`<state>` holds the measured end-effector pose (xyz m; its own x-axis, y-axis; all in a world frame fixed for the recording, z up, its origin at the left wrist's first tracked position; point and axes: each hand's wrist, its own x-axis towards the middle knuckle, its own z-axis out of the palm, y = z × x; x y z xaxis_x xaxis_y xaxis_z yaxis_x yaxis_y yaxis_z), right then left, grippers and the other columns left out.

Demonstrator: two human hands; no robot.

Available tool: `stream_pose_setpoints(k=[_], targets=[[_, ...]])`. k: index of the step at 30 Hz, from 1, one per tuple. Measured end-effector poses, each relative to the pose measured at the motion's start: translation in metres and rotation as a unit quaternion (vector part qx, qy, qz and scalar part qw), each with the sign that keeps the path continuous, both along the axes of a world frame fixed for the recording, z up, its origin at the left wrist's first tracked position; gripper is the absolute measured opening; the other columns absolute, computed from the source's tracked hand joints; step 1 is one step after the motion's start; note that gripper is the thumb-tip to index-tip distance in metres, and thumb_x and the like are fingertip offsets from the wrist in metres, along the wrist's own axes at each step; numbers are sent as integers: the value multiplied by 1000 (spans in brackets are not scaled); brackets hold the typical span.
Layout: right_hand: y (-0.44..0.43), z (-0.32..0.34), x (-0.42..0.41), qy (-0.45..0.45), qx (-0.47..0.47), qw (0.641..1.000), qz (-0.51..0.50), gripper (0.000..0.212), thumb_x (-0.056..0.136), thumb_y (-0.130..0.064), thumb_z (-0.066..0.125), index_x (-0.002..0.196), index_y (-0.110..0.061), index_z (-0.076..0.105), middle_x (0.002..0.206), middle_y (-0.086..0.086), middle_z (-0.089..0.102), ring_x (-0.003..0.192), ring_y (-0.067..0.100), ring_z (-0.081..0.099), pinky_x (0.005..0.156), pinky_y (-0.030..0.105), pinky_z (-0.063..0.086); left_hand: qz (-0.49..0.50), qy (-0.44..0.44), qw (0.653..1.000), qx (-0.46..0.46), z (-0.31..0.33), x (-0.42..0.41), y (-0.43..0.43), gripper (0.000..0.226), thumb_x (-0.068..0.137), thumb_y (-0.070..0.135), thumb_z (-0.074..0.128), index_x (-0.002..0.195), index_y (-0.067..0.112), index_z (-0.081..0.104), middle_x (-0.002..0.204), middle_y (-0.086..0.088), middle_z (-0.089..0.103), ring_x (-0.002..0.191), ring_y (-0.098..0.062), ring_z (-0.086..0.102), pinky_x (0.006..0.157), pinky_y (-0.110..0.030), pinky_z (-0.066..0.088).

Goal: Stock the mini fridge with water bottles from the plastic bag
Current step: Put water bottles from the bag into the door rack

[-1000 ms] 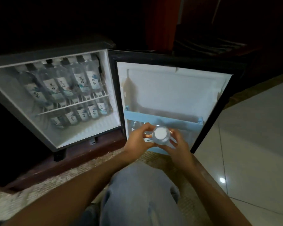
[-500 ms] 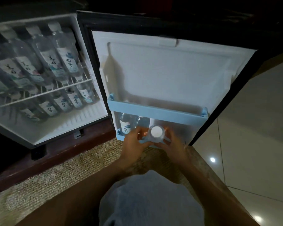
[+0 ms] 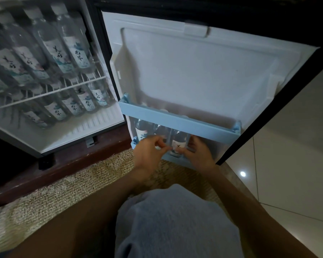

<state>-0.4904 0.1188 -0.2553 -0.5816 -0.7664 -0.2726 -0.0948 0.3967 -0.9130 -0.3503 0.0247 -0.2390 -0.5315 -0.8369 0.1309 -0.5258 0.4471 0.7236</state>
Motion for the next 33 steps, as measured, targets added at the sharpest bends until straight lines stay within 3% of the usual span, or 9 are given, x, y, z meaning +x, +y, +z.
stream_pose_setpoints(k=[4, 10, 15, 18, 24, 29, 31, 33], targets=[[0, -6, 3, 10, -10, 999, -35, 62, 77, -16, 77, 133, -15, 51, 127, 4, 61, 118, 18, 57, 100, 41, 49, -1, -5, 999, 34, -6, 9, -15, 15, 75, 30, 78, 75, 21, 67, 85, 10, 67, 81, -8, 63, 70, -25, 51], [1, -9, 5, 32, 17, 996, -82, 58, 74, -23, 80, 124, -13, 53, 122, 2, 63, 112, 17, 59, 94, 37, 52, -25, -26, 998, 43, -16, 8, -9, 9, 87, 24, 66, 95, 19, 69, 100, 8, 69, 90, -6, 61, 72, -19, 46], [-9, 0, 16, 128, 113, 983, -65, 54, 80, -34, 74, 124, -15, 49, 122, 5, 61, 113, 24, 58, 93, 41, 50, -127, -114, 979, 112, -10, 12, -6, 36, 89, 17, 62, 125, 17, 57, 126, -2, 60, 114, -19, 56, 93, -29, 45], [-12, 10, 26, 152, 146, 974, -80, 51, 85, -35, 68, 127, -14, 48, 126, 7, 58, 116, 26, 55, 92, 39, 46, -143, -114, 971, 155, 6, 13, -4, 45, 90, 18, 62, 133, 14, 51, 135, -4, 54, 123, -20, 51, 99, -29, 41], [-19, 46, 37, 95, 134, 982, -89, 56, 86, -36, 65, 126, 0, 51, 119, 16, 60, 97, 26, 60, 73, 29, 42, -123, -21, 975, 186, 65, 19, -9, 38, 89, 0, 59, 127, 3, 57, 125, -11, 62, 113, -21, 59, 94, -25, 47], [-7, 96, 52, 59, 90, 994, -18, 41, 85, -29, 69, 117, -5, 59, 112, 11, 65, 104, 25, 61, 93, 36, 49, -108, 42, 976, 182, 116, 34, -3, 31, 88, -3, 59, 117, 3, 63, 112, -14, 68, 104, -21, 64, 91, -26, 51], [-1, 122, 60, 78, 84, 993, 22, 24, 87, -27, 66, 99, -6, 65, 95, 8, 66, 85, 17, 60, 74, 19, 47, -105, 61, 980, 160, 134, 43, 3, 28, 87, -3, 60, 113, 6, 65, 108, -12, 69, 96, -17, 65, 85, -20, 52], [4, 151, 74, 76, 64, 993, 56, 22, 90, -26, 62, 92, -5, 70, 91, 12, 69, 77, 15, 58, 63, 21, 41, -98, 87, 980, 153, 152, 55, 10, 26, 87, -4, 62, 109, 8, 66, 105, -11, 70, 92, -16, 66, 83, -21, 53]])
